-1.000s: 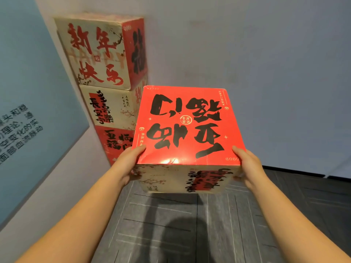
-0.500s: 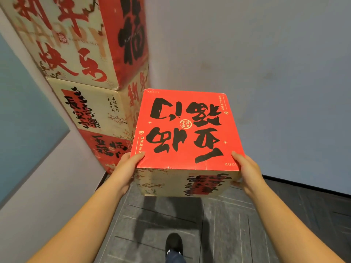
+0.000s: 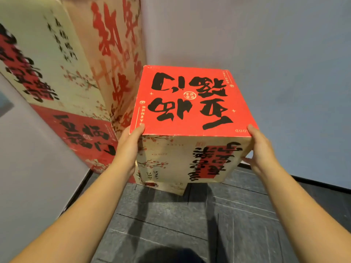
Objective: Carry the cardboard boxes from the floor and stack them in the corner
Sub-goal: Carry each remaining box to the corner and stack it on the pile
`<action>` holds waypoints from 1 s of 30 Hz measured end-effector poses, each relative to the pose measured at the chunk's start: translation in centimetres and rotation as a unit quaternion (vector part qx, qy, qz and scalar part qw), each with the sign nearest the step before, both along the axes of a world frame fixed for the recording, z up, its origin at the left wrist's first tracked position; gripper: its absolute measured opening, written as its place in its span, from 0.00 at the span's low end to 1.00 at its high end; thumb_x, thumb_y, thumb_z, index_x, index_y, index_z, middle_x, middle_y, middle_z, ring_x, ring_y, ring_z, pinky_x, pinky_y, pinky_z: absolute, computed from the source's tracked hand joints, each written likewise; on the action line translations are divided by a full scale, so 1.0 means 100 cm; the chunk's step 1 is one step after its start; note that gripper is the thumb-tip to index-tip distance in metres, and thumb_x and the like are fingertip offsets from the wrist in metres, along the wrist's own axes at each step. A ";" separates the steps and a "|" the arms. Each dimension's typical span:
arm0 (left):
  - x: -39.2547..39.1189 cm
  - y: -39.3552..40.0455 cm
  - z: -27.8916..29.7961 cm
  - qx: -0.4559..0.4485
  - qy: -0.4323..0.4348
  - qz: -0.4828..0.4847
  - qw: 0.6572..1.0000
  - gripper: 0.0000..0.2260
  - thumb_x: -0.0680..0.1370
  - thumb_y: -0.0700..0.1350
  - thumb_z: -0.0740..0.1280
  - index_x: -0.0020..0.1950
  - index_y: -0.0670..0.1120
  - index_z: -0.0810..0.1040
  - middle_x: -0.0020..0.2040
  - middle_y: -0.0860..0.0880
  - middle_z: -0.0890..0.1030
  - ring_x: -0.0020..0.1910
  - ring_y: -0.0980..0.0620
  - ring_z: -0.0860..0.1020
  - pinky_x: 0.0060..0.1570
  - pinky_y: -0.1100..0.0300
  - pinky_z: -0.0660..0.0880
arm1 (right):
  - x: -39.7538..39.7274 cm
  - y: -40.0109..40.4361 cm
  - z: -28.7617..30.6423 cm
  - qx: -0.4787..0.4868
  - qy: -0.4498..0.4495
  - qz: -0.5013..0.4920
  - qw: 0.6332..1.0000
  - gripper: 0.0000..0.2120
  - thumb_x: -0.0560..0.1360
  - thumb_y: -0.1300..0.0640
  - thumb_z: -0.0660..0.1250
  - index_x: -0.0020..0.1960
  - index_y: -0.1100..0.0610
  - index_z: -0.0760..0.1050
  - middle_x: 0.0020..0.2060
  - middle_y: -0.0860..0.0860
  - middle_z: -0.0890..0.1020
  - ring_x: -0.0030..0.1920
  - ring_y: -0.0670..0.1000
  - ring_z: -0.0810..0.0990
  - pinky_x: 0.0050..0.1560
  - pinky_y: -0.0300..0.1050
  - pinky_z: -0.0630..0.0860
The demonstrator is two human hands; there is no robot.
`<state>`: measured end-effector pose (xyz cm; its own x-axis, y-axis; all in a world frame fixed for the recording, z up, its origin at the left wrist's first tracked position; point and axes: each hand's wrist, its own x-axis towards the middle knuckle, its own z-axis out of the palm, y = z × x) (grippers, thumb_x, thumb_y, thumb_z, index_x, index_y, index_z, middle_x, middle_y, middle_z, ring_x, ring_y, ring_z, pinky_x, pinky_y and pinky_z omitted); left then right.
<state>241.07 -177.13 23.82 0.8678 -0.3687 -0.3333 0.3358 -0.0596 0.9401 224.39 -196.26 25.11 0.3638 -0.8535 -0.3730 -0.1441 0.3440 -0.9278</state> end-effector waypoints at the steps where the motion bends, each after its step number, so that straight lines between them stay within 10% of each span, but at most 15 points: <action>1: 0.004 -0.003 -0.014 -0.013 -0.004 -0.001 1.000 0.16 0.79 0.48 0.61 0.65 0.44 0.72 0.59 0.39 0.78 0.52 0.44 0.78 0.49 0.52 0.75 | 0.004 -0.001 -0.014 -0.003 -0.006 -0.004 1.000 0.09 0.78 0.51 0.58 0.40 0.48 0.72 0.37 0.45 0.76 0.37 0.44 0.73 0.51 0.50 0.68; 4: 0.019 -0.009 -0.048 -0.030 -0.013 0.009 0.999 0.09 0.79 0.49 0.61 0.57 0.49 0.73 0.46 0.53 0.77 0.42 0.59 0.74 0.37 0.64 0.68 | 0.016 -0.005 -0.052 -0.015 -0.018 -0.003 1.000 0.08 0.78 0.50 0.58 0.41 0.48 0.72 0.38 0.44 0.76 0.38 0.43 0.73 0.51 0.50 0.68; 13: 0.047 -0.023 -0.103 -0.082 -0.032 0.033 0.996 0.12 0.79 0.50 0.61 0.60 0.48 0.72 0.45 0.53 0.78 0.42 0.57 0.76 0.35 0.62 0.69 | 0.038 -0.015 -0.105 -0.037 -0.050 0.035 0.997 0.07 0.78 0.48 0.57 0.46 0.48 0.73 0.39 0.44 0.77 0.39 0.43 0.73 0.39 0.43 0.69; 22: 0.054 -0.011 -0.160 -0.022 -0.090 0.014 0.996 0.29 0.72 0.55 0.69 0.67 0.41 0.67 0.67 0.43 0.73 0.66 0.44 0.71 0.62 0.52 0.69 | 0.030 -0.017 -0.154 -0.073 -0.054 0.088 0.992 0.11 0.78 0.48 0.59 0.58 0.49 0.71 0.51 0.43 0.77 0.48 0.39 0.74 0.47 0.45 0.70; 30: 0.045 -0.010 -0.212 0.046 -0.026 0.039 0.998 0.34 0.74 0.57 0.66 0.74 0.42 0.60 0.72 0.45 0.67 0.69 0.45 0.66 0.66 0.48 0.63 | 0.025 -0.010 -0.194 -0.037 -0.027 0.102 0.994 0.13 0.78 0.50 0.60 0.63 0.49 0.70 0.48 0.40 0.77 0.47 0.40 0.74 0.55 0.52 0.69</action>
